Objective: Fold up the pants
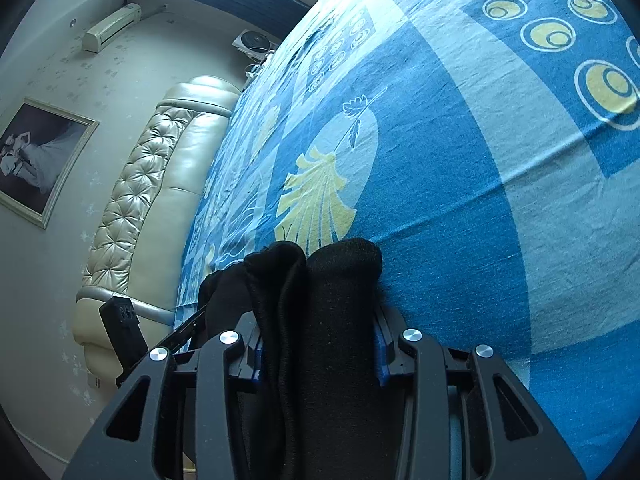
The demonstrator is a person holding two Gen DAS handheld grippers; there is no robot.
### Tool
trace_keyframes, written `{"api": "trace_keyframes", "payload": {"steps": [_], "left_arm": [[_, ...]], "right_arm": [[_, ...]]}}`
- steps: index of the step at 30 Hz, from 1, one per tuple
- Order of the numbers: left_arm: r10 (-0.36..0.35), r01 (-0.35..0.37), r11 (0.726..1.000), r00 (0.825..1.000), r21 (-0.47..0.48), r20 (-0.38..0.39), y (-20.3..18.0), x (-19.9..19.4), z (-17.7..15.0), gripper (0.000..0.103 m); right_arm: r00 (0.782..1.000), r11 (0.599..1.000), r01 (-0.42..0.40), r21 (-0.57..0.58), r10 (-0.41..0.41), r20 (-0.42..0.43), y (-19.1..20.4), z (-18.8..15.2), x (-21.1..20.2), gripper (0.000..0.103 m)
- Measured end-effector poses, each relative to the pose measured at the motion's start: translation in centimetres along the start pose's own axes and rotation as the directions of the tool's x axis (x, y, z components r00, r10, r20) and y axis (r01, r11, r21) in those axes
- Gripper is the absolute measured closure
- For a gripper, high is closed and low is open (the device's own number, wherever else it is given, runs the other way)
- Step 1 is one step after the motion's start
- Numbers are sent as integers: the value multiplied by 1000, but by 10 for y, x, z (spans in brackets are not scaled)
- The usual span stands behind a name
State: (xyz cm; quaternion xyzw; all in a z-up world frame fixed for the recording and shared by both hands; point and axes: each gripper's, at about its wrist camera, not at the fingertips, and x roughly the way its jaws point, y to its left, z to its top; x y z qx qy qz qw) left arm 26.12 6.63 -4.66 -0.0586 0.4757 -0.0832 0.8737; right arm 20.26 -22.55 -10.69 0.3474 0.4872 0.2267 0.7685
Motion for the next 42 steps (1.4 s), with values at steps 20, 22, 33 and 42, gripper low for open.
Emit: {"api": "trace_keyframes", "payload": {"steps": [20, 22, 33, 42], "left_arm": [[-355, 323, 881, 934, -346, -32, 66, -66, -89, 17], [-381, 346, 866, 924, -361, -29, 62, -70, -100, 17], [-425, 385, 835, 905, -393, -17, 44, -65, -113, 16], [-425, 387, 856, 904, -341, -40, 18, -53, -110, 41]], "right_arm": [[999, 993, 22, 116, -25, 23, -16, -60, -105, 36], [1000, 993, 20, 118, -21, 9, -16, -74, -108, 36], [999, 990, -35, 140, 39, -27, -7, -91, -82, 35], [996, 998, 54, 27, -52, -78, 17, -94, -44, 50]]}}
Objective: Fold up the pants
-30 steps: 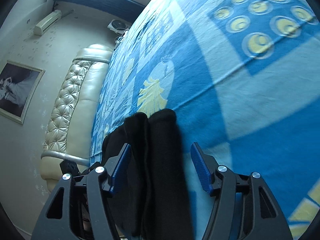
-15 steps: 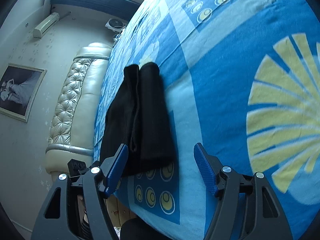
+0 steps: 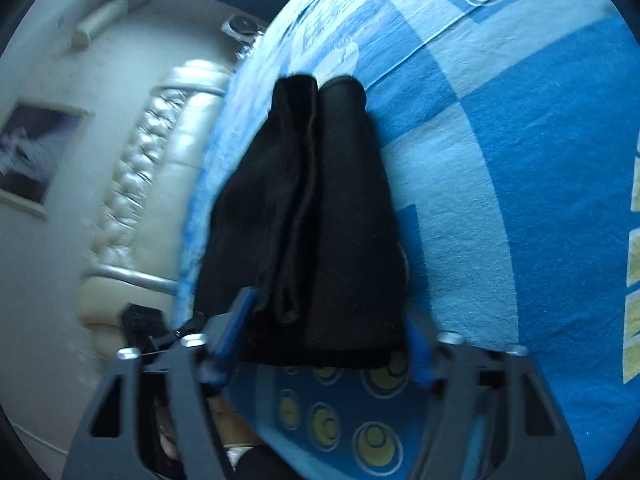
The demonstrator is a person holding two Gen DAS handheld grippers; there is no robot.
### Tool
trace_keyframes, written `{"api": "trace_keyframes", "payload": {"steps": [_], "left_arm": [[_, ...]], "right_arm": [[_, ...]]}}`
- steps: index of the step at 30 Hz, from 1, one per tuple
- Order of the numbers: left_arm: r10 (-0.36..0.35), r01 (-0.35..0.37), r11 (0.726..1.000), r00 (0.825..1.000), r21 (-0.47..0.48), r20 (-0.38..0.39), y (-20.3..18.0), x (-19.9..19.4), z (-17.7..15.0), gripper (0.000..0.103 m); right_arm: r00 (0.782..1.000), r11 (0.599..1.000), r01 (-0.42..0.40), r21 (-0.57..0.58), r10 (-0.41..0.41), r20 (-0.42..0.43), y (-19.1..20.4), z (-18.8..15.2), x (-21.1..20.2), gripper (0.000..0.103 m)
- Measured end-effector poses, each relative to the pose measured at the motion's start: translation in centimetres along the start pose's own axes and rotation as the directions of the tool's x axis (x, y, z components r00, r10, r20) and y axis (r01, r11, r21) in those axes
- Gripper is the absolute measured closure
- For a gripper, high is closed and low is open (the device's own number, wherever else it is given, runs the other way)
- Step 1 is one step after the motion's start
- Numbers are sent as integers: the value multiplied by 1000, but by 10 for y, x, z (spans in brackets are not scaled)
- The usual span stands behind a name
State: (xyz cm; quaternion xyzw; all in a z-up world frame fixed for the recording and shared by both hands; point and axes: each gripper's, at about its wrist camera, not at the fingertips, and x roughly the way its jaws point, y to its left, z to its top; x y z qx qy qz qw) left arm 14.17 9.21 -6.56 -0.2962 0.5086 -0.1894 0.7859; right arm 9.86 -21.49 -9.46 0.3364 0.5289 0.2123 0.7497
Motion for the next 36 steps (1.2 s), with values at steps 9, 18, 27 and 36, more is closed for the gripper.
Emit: {"api": "trace_keyframes", "payload": {"steps": [9, 18, 27, 36], "left_arm": [[77, -78, 996, 997, 43, 14, -15, -5, -1, 57], [120, -121, 990, 993, 75, 14, -21, -15, -5, 59], [135, -134, 987, 991, 90, -6, -21, -26, -15, 59], [143, -141, 985, 990, 103, -12, -22, -29, -25, 59]], "right_arm": [[1000, 1000, -14, -27, 15, 21, 6, -4, -10, 67], [999, 999, -39, -34, 40, 22, 12, -11, -16, 69], [998, 998, -61, -18, 61, -3, 11, -28, -19, 70], [998, 998, -65, -17, 65, -23, 10, -43, -21, 70]]}}
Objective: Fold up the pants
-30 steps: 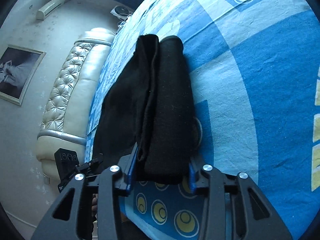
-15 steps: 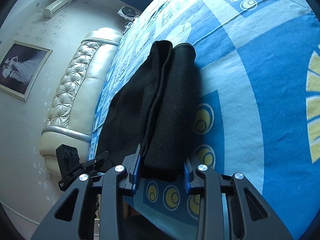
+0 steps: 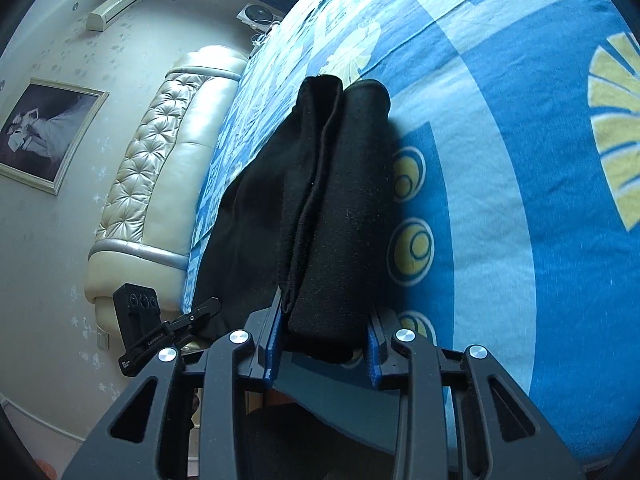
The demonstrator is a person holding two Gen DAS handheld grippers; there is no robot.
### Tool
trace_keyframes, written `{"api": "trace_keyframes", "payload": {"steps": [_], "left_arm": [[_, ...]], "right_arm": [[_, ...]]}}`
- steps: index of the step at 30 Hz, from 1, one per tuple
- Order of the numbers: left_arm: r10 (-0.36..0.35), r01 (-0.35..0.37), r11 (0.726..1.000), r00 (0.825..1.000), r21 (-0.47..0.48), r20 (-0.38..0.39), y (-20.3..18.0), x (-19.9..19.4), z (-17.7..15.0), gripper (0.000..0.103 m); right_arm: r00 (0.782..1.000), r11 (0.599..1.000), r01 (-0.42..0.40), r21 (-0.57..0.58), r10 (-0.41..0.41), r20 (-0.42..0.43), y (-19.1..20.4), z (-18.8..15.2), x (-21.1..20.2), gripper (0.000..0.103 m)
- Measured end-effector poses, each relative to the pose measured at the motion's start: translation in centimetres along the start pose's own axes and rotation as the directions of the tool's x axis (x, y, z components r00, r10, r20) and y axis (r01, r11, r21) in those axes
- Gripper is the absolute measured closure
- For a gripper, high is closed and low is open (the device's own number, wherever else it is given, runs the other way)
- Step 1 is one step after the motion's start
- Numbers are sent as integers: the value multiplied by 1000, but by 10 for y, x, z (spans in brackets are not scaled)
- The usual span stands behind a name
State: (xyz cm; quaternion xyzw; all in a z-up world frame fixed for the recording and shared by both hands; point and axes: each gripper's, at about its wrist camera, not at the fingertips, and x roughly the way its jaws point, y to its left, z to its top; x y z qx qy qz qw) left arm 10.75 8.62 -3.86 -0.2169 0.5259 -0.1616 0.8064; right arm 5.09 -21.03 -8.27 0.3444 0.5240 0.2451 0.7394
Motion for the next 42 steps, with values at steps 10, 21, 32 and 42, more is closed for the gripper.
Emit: {"api": "trace_keyframes", "payload": {"steps": [10, 21, 32, 42], "left_arm": [[10, -10, 1000, 1000, 27, 13, 6, 10, -6, 58], [-13, 12, 999, 999, 46, 40, 10, 11, -13, 54], [-98, 97, 995, 991, 22, 87, 21, 4, -19, 31], [-50, 51, 999, 995, -1, 89, 19, -5, -25, 26]], "right_arm": [[1000, 998, -25, 57, 25, -1, -20, -2, 7, 70], [999, 997, -47, 56, 47, 7, -24, -4, 6, 69], [988, 984, -151, 96, 149, 28, -28, -6, -2, 55], [986, 978, -164, 127, 159, 45, -28, -11, -10, 49]]}}
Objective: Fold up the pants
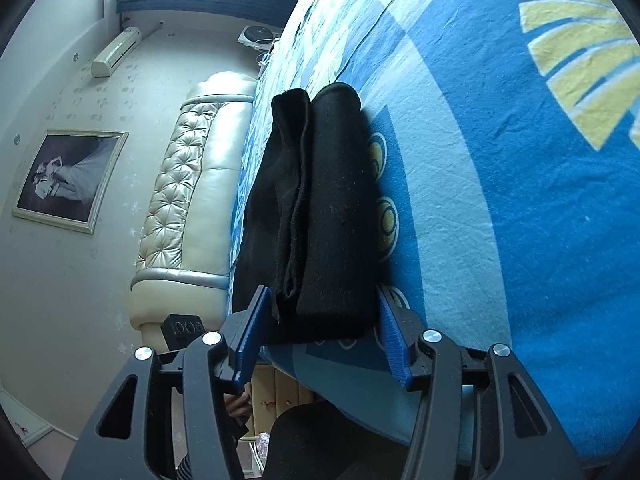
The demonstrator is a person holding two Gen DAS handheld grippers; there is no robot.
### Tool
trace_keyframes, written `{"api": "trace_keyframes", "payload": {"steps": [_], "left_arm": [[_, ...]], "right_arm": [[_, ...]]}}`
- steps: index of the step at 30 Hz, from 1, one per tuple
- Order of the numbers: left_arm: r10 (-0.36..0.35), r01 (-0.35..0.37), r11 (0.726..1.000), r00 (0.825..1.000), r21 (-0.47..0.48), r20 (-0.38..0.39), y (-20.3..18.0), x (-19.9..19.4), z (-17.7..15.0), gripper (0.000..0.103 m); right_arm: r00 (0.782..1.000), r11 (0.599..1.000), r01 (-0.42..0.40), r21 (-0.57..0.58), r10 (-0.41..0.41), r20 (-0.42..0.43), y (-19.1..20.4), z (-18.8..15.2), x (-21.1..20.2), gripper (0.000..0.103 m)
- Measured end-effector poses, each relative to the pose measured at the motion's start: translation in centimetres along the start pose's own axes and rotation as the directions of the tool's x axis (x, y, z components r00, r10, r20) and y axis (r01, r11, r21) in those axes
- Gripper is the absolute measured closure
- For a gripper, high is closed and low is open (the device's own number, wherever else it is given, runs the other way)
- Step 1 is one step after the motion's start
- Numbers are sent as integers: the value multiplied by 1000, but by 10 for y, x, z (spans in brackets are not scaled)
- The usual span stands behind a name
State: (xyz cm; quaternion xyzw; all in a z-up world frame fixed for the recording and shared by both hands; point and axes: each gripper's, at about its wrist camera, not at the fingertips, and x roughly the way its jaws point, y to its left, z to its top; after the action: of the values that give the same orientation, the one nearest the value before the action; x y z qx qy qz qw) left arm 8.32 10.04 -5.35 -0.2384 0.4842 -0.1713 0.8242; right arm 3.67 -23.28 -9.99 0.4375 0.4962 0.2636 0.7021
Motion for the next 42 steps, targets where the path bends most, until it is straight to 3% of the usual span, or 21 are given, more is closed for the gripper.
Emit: {"api": "trace_keyframes", "payload": {"steps": [9, 13, 20, 25, 29, 32, 34, 38, 42], "left_arm": [[63, -63, 998, 998, -22, 14, 0, -10, -11, 17], [111, -111, 994, 993, -5, 39, -5, -15, -15, 15], [215, -221, 972, 973, 77, 83, -26, -24, -24, 15], [305, -324, 934, 943, 154, 132, -43, -30, -32, 14], [344, -370, 914, 924, 164, 166, -52, -39, -37, 13], [365, -392, 907, 914, 154, 176, -56, -44, -40, 13], [372, -401, 904, 909, 148, 189, -60, -48, -42, 12], [387, -422, 895, 896, 146, 220, -70, -55, -49, 10], [389, -426, 893, 892, 143, 230, -76, -56, -54, 9]], "right_arm": [[999, 999, 46, 25, -47, 27, 1, -5, -7, 47], [996, 996, 87, 19, -87, 31, 2, -10, -13, 41], [988, 989, 147, 2, -147, 45, 3, -21, -21, 29], [982, 984, 180, 7, -181, 63, 4, -25, -26, 27], [964, 964, 260, -48, -256, 78, 14, -29, -21, 25], [933, 929, 355, -105, -345, 104, 27, -36, -17, 24], [900, 888, 434, -154, -417, 131, 38, -42, -12, 24], [813, 777, 580, -243, -536, 228, 61, -59, -2, 23], [720, 638, 694, -334, -603, 344, 88, -77, 10, 21]]}}
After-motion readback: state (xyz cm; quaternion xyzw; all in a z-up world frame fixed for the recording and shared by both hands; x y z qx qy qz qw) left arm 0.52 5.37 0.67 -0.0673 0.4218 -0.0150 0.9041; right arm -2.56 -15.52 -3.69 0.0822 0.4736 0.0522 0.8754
